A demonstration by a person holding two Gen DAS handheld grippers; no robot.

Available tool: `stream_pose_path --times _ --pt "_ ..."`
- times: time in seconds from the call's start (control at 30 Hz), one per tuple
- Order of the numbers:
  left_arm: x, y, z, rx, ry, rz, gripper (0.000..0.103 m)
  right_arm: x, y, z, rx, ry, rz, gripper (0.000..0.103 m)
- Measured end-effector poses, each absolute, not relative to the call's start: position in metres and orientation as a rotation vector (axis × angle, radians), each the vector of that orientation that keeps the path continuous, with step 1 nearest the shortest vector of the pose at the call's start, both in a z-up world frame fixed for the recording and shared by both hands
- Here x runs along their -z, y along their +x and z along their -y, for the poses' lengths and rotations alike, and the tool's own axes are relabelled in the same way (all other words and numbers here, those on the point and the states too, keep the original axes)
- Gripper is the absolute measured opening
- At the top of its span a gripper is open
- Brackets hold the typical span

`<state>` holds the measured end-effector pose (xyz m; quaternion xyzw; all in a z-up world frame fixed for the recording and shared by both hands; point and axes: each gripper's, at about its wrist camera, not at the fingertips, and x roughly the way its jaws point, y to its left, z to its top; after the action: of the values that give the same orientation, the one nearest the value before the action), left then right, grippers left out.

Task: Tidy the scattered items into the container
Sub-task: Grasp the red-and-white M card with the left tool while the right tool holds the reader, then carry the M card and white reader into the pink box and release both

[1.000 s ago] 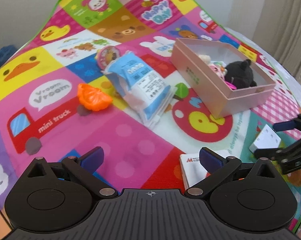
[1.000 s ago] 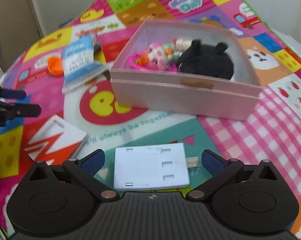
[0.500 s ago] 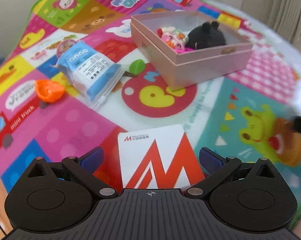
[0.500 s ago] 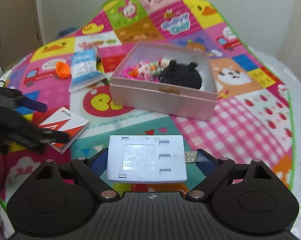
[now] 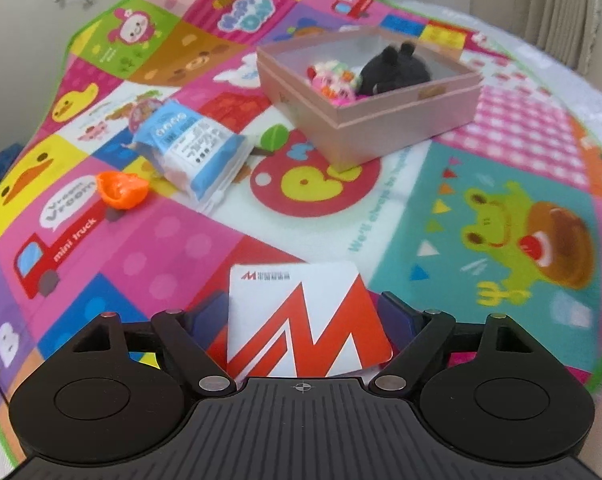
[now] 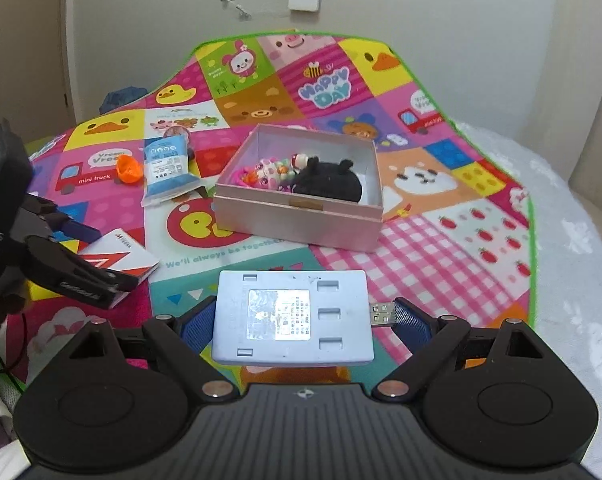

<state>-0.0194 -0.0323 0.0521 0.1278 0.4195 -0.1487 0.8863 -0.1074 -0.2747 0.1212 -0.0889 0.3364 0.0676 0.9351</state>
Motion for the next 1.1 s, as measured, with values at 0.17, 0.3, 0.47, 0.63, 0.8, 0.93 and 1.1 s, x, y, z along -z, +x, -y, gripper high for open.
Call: stream_pose_path --times 0.17,0.3,0.47,0.63,0.8,0.93,1.1 --pt "-0.08 -0.042 0.027 0.352 0.236 -0.799 0.086 -0.134 -0.112 0.26 -0.12 -0.266 -0.658 0.091" --pt "-0.103 -0.05 0.025 0.388 0.209 -0.746 0.086 -0.147 -0.105 0.252 -0.103 -0.273 -0.641 0.091" --pt "-0.133 -0.043 0.03 0.435 0.219 -0.655 0.046 -0.173 -0.093 0.251 -0.075 -0.24 -0.588 0.091" --pt "-0.156 -0.011 0.029 0.44 0.171 -0.61 0.05 -0.198 -0.071 0.257 -0.043 -0.195 -0.53 0.091" --pt "-0.13 -0.007 0.017 0.521 0.212 -0.692 0.096 -0.189 -0.065 0.26 -0.075 -0.16 -0.564 0.091" --pt "-0.079 -0.009 0.026 0.523 0.284 -0.828 0.098 -0.16 -0.066 0.259 -0.101 -0.133 -0.635 0.091" --pt "-0.035 -0.008 0.037 0.492 0.354 -0.917 0.1 -0.119 -0.065 0.254 -0.146 -0.175 -0.781 0.091"
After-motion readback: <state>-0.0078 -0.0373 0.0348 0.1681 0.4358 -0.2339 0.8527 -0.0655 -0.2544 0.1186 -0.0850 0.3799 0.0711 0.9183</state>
